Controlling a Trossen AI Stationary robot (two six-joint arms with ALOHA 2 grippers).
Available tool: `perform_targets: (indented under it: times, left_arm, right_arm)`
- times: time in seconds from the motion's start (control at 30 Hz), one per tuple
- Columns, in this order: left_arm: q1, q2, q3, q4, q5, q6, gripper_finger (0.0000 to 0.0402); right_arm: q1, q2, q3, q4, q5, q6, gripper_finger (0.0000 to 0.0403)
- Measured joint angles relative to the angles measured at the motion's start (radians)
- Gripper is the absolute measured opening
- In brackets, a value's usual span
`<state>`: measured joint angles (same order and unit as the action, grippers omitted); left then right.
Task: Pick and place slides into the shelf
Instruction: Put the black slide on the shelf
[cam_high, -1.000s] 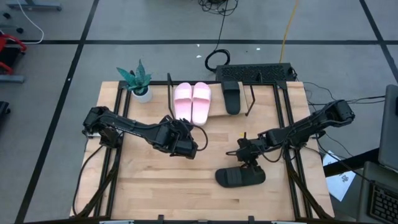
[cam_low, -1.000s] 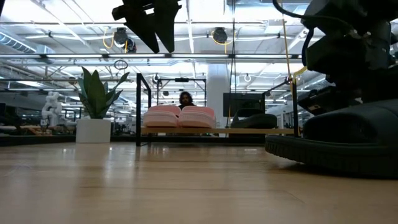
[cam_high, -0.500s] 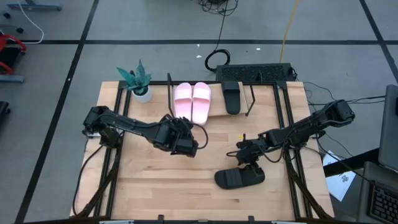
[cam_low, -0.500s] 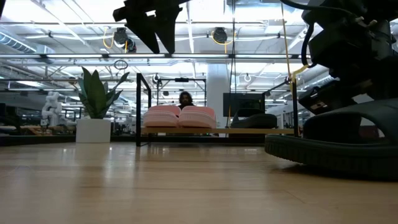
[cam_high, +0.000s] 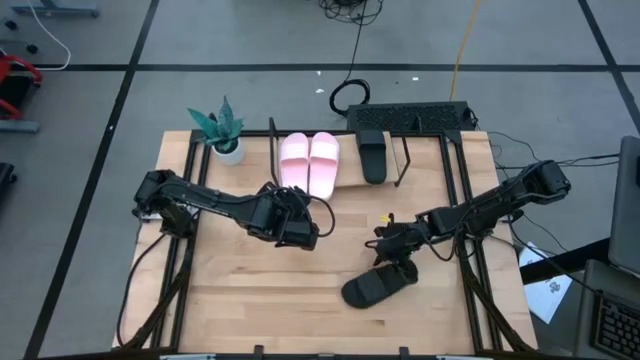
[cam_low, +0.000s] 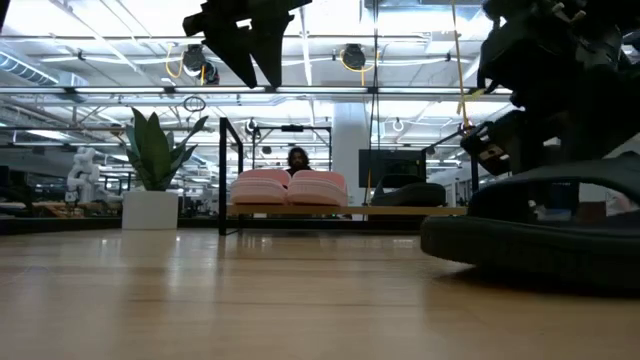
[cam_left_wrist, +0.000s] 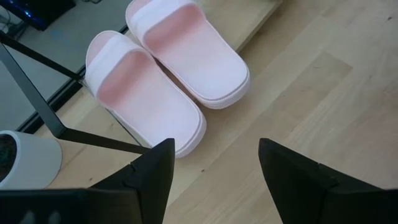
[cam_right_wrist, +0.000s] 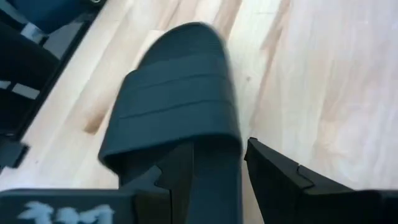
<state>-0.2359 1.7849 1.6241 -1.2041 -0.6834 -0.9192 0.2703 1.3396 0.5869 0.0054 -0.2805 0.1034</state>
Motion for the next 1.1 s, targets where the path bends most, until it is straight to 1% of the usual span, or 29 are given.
perform_targets:
  times: [0.07, 0.33, 0.53, 0.67, 1.1]
  left_arm:
    - [0.0, 0.0, 0.0, 0.0, 0.0, 0.0, 0.0237]
    - [0.0, 0.0, 0.0, 0.0, 0.001, -0.001, 0.0237]
    - [0.0, 0.0, 0.0, 0.0, 0.002, -0.006, 0.0237]
    - [0.0, 0.0, 0.0, 0.002, 0.002, -0.009, 0.0237]
    - [0.0, 0.0, 0.0, 0.004, 0.002, -0.04, 0.0237]
  right_arm:
    - [0.0, 0.0, 0.0, 0.009, 0.022, -0.012, 0.0141]
    - [0.0, 0.0, -0.068, 0.065, 0.022, -0.011, 0.0141]
    - [-0.002, 0.0, -0.156, 0.253, 0.021, 0.04, 0.0141]
    - [-0.012, 0.0, -0.178, 0.339, 0.021, 0.065, 0.0141]
    - [-0.021, 0.0, -0.18, 0.357, 0.016, -0.013, 0.0141]
